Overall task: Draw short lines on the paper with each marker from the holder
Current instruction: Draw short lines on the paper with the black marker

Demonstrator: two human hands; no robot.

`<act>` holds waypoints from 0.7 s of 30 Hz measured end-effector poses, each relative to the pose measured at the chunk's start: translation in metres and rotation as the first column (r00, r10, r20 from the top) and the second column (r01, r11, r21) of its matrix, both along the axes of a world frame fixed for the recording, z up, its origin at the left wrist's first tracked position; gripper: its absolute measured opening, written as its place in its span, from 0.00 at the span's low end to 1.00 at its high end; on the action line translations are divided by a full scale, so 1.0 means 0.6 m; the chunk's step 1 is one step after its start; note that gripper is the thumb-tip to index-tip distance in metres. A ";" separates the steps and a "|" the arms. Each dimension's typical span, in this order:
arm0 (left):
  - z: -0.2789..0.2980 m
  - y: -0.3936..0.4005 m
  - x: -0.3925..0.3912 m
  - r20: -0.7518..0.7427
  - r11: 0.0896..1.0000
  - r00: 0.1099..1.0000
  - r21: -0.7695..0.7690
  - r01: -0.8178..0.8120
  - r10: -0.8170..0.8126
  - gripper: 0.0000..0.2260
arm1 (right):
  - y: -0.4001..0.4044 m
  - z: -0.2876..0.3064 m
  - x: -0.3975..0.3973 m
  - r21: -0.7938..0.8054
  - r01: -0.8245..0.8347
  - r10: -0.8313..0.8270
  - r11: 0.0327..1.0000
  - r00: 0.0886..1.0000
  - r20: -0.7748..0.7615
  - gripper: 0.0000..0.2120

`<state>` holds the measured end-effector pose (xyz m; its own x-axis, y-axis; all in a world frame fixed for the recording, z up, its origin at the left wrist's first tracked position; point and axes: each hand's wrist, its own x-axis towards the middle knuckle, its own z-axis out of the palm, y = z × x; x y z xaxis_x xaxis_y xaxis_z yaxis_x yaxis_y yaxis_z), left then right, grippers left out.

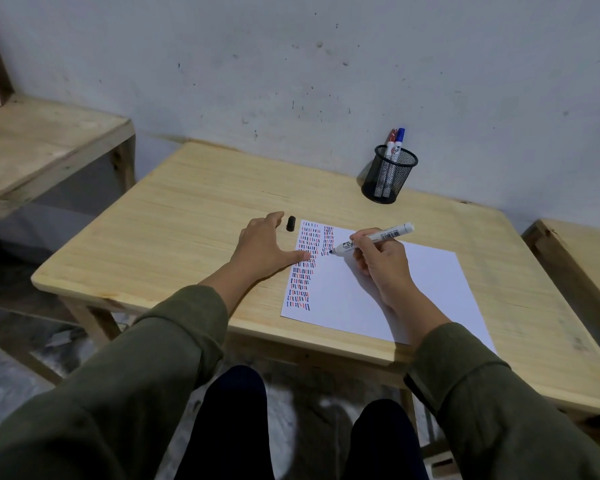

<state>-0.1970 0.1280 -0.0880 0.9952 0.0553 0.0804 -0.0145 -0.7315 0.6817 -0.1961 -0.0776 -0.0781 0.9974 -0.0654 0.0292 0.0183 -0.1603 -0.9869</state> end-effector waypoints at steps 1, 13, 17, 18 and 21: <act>0.001 0.000 0.000 -0.002 1.000 1.000 0.000 0.000 0.000 0.46 | -0.001 0.000 0.000 -0.009 -0.002 0.002 1.000 1.000 0.000 0.07; 0.001 -0.001 0.001 0.002 1.000 1.000 -0.006 -0.005 0.005 0.42 | 0.000 0.001 -0.001 0.052 0.035 -0.035 0.998 0.999 -0.001 0.07; 0.004 0.002 0.013 0.065 0.995 0.997 -0.089 -0.038 0.044 0.27 | 0.003 0.007 -0.002 0.167 0.034 -0.034 0.985 0.999 -0.006 0.05; 0.007 0.000 0.017 0.073 0.995 0.996 -0.096 -0.041 0.048 0.24 | 0.003 0.008 -0.003 0.196 0.028 -0.028 0.980 1.000 -0.006 0.05; 0.011 -0.013 0.027 0.050 0.991 0.997 -0.117 -0.057 0.063 0.18 | 0.001 0.011 -0.002 0.252 0.005 -0.008 0.968 1.000 0.010 0.06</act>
<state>-0.1806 0.1204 -0.0813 0.9843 0.1266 0.1232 -0.0119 -0.6485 0.7611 -0.1973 -0.0771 -0.0716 0.9967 -0.0785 0.0215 0.0288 0.0929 -0.9953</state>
